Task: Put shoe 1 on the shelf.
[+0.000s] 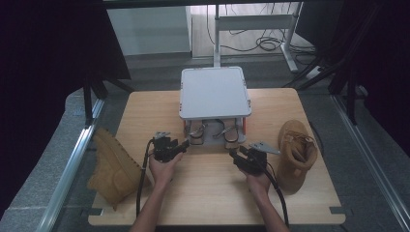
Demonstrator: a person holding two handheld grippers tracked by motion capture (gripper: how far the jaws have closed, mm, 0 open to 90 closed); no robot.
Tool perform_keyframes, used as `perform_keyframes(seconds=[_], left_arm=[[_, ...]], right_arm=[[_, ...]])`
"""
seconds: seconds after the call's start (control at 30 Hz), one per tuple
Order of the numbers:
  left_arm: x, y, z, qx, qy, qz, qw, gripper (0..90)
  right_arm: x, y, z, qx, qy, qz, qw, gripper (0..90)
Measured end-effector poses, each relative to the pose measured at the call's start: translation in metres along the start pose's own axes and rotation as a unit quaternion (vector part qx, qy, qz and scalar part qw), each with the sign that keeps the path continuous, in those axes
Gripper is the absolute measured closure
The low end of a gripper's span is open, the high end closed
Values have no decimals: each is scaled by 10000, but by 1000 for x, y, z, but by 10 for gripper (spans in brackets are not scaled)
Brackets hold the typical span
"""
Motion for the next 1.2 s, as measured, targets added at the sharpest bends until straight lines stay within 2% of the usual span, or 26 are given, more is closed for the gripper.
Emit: perform_keyframes(seconds=[0.1,0.17,0.33,0.37,0.53,0.57,0.7,0.73,0.9,1.03,1.07,1.1,1.2], left_arm=[[-1,3,-1,19,-10,-39,10000,440],[-3,7,-3,18,-39,-156,9999,441],[-6,8,-7,-120,-43,-303,9995,476],[-7,6,-8,-204,-69,-380,9990,492],[-8,2,-12,-349,-122,-436,9984,619],[-9,1,-14,-422,-156,-490,9978,643],[-11,-2,-18,-490,-191,-516,9973,730],[-11,-2,-20,-495,-222,-523,9972,779],[-14,-2,-36,-446,-387,-524,9969,854],[-16,0,-42,-429,-447,-528,9967,877],[-17,0,-43,-428,-436,-492,9969,887],[-17,1,-45,-343,-436,-422,9976,889],[-17,5,-46,-320,-463,-491,9972,891]], right_arm=[[-2,-1,-1,-2,18,2,10000,511],[-4,-2,-2,19,5,9,10000,513],[-8,1,-4,99,30,55,9999,551],[-10,3,-5,181,32,73,9998,587],[-13,9,-9,339,5,65,9994,674],[-13,11,-11,399,12,72,9992,727],[-13,16,-15,526,-17,46,9986,791],[-12,20,-18,585,-58,2,9983,820],[-12,24,-28,712,-128,-53,9974,889],[-13,22,-33,725,-195,-20,9972,892],[-14,21,-34,730,-205,-8,9971,892],[-14,19,-38,707,-208,-12,9973,892],[-13,16,-40,717,-235,-5,9972,893]])
Point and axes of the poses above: each handheld gripper's, and its own axes: z roughly backward along the jaws, x roughly out of its underside, y roughly to its right, the point moved 8 cm from there along -z, roughly forward along the jaws, and after that the axes turned 9 degrees about -z, right-handed, at the moved point
